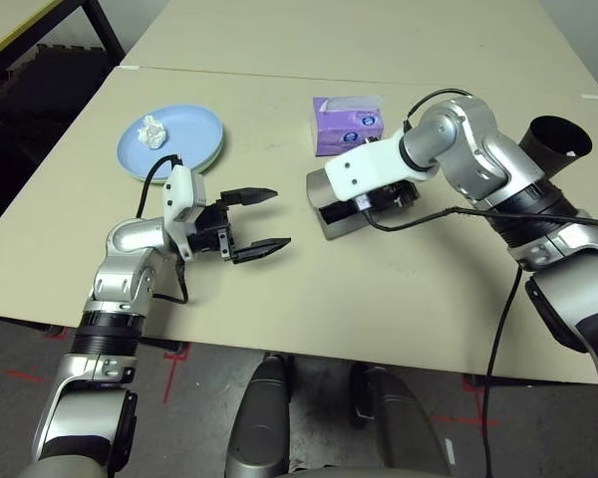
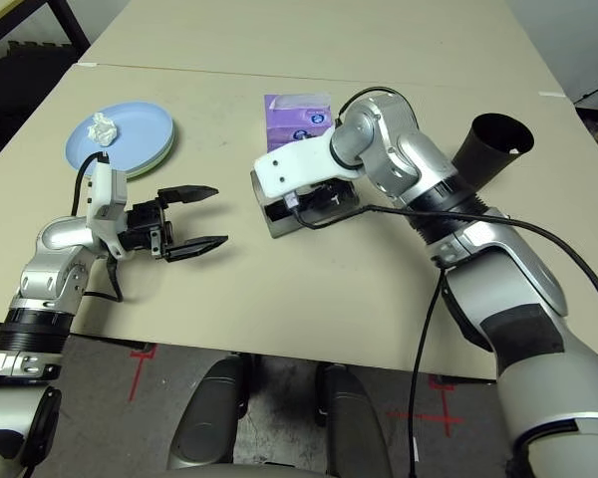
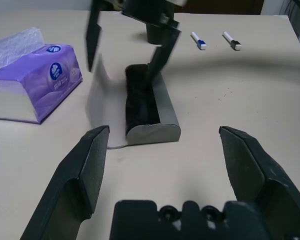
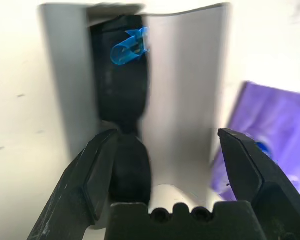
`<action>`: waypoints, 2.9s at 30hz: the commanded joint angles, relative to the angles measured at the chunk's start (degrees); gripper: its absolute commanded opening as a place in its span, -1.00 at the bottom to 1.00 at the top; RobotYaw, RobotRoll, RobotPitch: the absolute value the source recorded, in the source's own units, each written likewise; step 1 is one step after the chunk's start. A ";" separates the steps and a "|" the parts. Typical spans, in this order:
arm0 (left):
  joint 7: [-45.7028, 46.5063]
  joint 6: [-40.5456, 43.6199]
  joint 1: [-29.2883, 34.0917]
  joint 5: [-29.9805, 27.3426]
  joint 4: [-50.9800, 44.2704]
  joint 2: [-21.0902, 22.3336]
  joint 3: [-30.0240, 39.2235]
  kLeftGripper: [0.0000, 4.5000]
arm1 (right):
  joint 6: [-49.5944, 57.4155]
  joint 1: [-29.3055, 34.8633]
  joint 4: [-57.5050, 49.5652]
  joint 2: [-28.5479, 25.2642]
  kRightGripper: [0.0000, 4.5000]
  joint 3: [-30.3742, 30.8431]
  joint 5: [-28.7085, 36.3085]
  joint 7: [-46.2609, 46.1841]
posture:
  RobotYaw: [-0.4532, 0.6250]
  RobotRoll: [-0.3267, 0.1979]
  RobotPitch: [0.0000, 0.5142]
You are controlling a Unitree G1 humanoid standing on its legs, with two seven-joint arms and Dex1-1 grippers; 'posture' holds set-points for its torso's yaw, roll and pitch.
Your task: Organize and tidy the items on the table.
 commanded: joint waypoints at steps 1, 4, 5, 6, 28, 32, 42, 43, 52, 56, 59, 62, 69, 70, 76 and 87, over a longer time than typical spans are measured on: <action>-0.37 -0.51 0.32 0.29 0.05 0.12 -0.38 1.00 | -0.39 -1.12 1.31 0.24 0.99 -1.27 1.37 -0.91 | 0.36 0.25 -0.22; -0.37 -0.43 0.10 0.32 0.23 0.22 -0.34 1.00 | 0.16 -1.90 1.02 -0.02 0.99 -2.03 2.54 -0.55 | 0.35 0.25 -0.22; -0.37 -0.42 0.00 0.33 0.30 0.25 -0.32 1.00 | 0.75 -2.06 0.72 -0.22 0.99 -2.53 3.24 -0.08 | 0.35 0.25 -0.22; -0.38 -0.43 -0.06 0.33 0.35 0.26 -0.31 1.00 | 1.16 -2.14 0.52 -0.35 0.99 -2.86 3.71 0.25 | 0.35 0.25 -0.22; -1.15 -0.88 -3.24 0.60 5.60 0.27 -0.10 1.00 | 21.27 36.83 -29.50 10.78 0.99 -41.45 45.44 -20.25 | 0.15 0.25 -0.15; -1.34 -0.51 -3.35 0.46 5.77 0.68 0.13 1.00 | 14.62 41.16 -27.53 11.47 0.99 -42.42 46.94 -23.33 | 0.15 0.25 -0.13; -0.73 -0.21 -3.59 0.65 6.85 2.53 1.21 1.00 | -9.80 44.31 -12.29 3.44 0.99 -38.91 44.82 -15.50 | 0.17 0.25 -0.13; -0.63 -0.35 -3.60 0.66 7.09 2.65 1.31 1.00 | -11.14 44.16 -11.11 2.64 0.99 -38.67 44.77 -14.69 | 0.17 0.25 -0.13; 0.04 -0.91 -3.70 0.95 8.01 2.62 1.53 1.00 | -14.85 42.80 -5.83 -1.82 0.99 -38.59 46.55 -11.90 | 0.16 0.25 -0.13; 0.73 -1.60 -4.34 1.02 9.21 2.54 1.93 1.00 | -11.98 44.42 -9.04 -1.90 0.99 -38.99 48.24 -13.74 | 0.15 0.25 -0.15; 1.09 -2.34 -5.00 1.11 10.53 2.45 2.03 1.00 | -9.14 46.41 -12.65 -1.82 0.99 -39.17 49.57 -15.51 | 0.14 0.25 -0.16; 0.65 -3.08 -5.80 1.34 12.18 2.38 1.91 1.00 | -7.50 48.13 -15.40 -2.04 0.99 -38.87 50.18 -16.47 | 0.12 0.25 -0.16; -1.22 -5.82 -9.52 3.12 18.82 2.14 1.03 1.00 | -4.41 50.02 -19.86 -2.51 0.99 -38.68 51.41 -17.73 | 0.09 0.25 -0.15; -1.55 -6.33 -10.48 3.59 20.26 1.92 0.81 1.00 | -3.55 50.22 -20.47 -2.78 0.99 -38.55 51.71 -17.58 | 0.09 0.25 -0.15; -2.14 -8.58 -14.71 5.59 26.40 0.13 0.17 1.00 | -0.88 50.86 -22.06 -3.87 0.99 -38.50 52.32 -17.50 | 0.09 0.25 -0.16; -4.57 -13.37 -19.14 7.90 33.67 -2.28 -0.30 1.00 | -0.83 54.57 -23.52 -4.83 0.99 -39.45 52.69 -18.23 | 0.06 0.25 -0.15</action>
